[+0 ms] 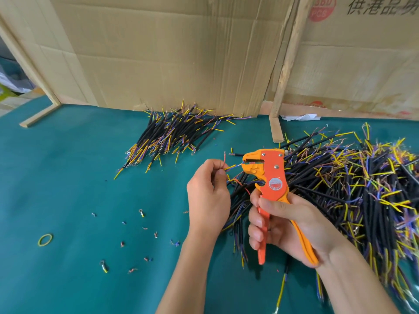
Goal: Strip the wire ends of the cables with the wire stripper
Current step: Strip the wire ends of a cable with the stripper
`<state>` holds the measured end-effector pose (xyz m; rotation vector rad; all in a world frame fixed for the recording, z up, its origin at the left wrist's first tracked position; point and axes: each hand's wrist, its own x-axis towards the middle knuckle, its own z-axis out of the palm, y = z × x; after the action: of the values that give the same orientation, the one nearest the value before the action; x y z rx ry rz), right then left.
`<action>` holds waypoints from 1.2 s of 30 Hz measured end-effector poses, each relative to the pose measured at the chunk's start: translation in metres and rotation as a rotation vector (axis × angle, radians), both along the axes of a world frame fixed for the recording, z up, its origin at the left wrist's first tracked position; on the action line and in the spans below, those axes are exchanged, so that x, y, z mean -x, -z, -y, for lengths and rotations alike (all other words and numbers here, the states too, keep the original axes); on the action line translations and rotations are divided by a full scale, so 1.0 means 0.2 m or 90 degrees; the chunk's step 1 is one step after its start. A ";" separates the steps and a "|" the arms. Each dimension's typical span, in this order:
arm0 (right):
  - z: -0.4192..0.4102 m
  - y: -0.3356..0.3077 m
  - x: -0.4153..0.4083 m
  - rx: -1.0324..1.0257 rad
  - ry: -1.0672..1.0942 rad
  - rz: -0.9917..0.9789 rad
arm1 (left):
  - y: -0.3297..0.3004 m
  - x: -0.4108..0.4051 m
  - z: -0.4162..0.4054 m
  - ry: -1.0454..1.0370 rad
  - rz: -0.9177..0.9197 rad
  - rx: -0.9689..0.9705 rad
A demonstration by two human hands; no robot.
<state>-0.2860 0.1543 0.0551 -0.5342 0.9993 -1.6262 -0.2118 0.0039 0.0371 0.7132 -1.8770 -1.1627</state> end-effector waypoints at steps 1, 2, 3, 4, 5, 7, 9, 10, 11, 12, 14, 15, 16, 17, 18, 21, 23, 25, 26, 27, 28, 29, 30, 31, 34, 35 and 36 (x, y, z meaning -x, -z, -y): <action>0.00 0.00 0.00 0.002 -0.001 0.005 | 0.00 0.00 0.00 -0.003 -0.002 0.002; -0.01 0.00 0.01 0.007 -0.004 0.009 | 0.00 0.00 0.00 -0.006 -0.001 0.005; -0.01 0.00 0.01 0.014 -0.005 0.012 | 0.00 0.00 0.00 -0.009 0.002 0.008; -0.02 0.00 0.02 0.020 -0.005 0.015 | 0.00 0.00 0.00 -0.012 0.003 0.011; -0.02 0.00 0.02 0.022 -0.006 0.015 | 0.00 0.00 0.00 -0.014 0.003 0.011; -0.03 0.00 0.02 0.017 -0.011 0.008 | 0.00 0.00 0.00 -0.014 0.002 0.011; -0.03 0.01 0.02 0.012 -0.018 -0.003 | 0.00 0.00 0.00 -0.015 0.004 0.013; -0.02 0.01 0.02 0.011 -0.018 -0.007 | 0.00 0.00 0.00 -0.015 0.005 0.013; -0.02 0.01 0.02 0.010 -0.017 -0.011 | 0.00 0.00 0.00 -0.016 0.007 0.013; -0.02 0.01 0.02 0.009 -0.013 -0.014 | 0.00 0.00 0.00 -0.017 0.009 0.014; -0.02 0.01 0.02 0.007 -0.004 -0.019 | 0.00 0.00 0.00 -0.018 0.012 0.015; -0.02 0.01 0.02 0.005 0.002 -0.021 | 0.00 0.00 0.00 -0.019 0.012 0.014; -0.02 0.02 0.02 0.004 0.007 -0.023 | 0.01 0.00 0.00 -0.020 0.011 0.013; -0.02 0.02 0.02 0.003 0.011 -0.024 | 0.01 0.00 0.00 -0.020 0.009 0.012; -0.02 0.02 0.02 0.003 0.011 -0.025 | 0.01 0.00 0.00 -0.021 0.009 0.013; -0.02 0.01 0.02 0.008 -0.010 -0.029 | 0.01 -0.01 0.00 -0.019 0.011 0.016; -0.02 0.02 0.02 0.006 -0.026 -0.033 | 0.01 -0.01 0.00 -0.018 0.017 0.024; -0.01 0.02 0.02 0.001 -0.025 -0.028 | 0.00 -0.01 -0.01 -0.018 0.020 0.031; -0.01 0.02 0.01 -0.003 -0.020 -0.025 | 0.01 -0.01 0.00 -0.017 0.019 0.032; -0.01 0.02 0.01 -0.007 -0.015 -0.021 | 0.01 -0.01 0.00 -0.017 0.016 0.031; 0.00 0.02 0.01 -0.008 -0.012 -0.017 | 0.01 -0.01 0.00 -0.016 0.015 0.030; 0.00 0.01 0.00 -0.008 -0.010 -0.012 | 0.01 -0.01 0.00 -0.016 0.014 0.030; 0.00 0.01 -0.01 -0.008 -0.007 -0.008 | 0.01 -0.01 0.00 -0.015 0.014 0.029; 0.01 0.01 -0.01 -0.012 0.000 -0.010 | 0.01 -0.01 0.00 -0.014 0.014 0.026; 0.02 0.01 -0.03 -0.036 0.046 -0.038 | 0.01 -0.01 0.01 -0.014 0.013 0.027; 0.03 0.00 -0.03 -0.044 0.064 -0.048 | 0.01 -0.01 0.01 -0.013 0.011 0.028; 0.03 0.00 -0.03 -0.048 0.080 -0.050 | 0.01 -0.02 0.01 -0.012 0.007 0.028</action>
<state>-0.2796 0.1484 0.0545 -0.4963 1.1675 -1.6815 -0.2085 0.0023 0.0356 0.7136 -1.8952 -1.1044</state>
